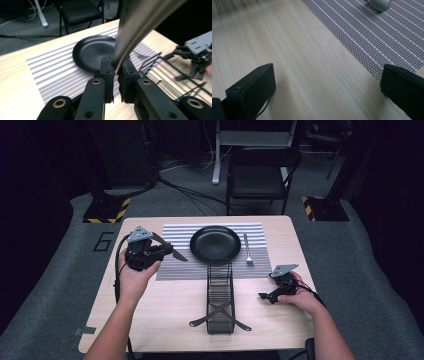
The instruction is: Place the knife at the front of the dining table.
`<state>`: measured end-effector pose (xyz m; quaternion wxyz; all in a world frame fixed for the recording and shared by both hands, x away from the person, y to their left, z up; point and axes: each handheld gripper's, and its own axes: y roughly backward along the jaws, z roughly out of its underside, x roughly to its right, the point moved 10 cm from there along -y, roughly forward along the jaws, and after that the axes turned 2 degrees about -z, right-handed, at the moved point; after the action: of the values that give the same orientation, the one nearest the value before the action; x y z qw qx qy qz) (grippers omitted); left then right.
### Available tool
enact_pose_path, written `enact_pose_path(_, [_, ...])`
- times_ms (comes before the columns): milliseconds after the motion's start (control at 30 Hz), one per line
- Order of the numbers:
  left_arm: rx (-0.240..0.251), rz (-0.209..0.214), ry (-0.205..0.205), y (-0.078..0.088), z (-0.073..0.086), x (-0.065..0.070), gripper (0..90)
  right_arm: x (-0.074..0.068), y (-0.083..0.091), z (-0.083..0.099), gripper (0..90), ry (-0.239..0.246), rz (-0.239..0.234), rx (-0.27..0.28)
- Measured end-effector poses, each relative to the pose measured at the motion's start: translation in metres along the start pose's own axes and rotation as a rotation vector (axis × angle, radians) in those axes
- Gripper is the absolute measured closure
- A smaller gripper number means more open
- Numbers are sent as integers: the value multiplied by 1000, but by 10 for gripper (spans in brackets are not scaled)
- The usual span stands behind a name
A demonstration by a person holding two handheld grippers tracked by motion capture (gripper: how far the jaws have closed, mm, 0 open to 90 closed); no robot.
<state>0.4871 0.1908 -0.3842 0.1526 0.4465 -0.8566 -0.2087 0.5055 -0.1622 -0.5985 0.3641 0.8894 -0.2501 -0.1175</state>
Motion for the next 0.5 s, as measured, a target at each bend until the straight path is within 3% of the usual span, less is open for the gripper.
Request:
enact_pose_path(200, [-42,-49,26,-18,27,-22,827,0,0,0,0,-3,2,2])
enact_pose_path(500, [-80,-85,55,-29,51,-39,827,0,0,0,0,2,2,3])
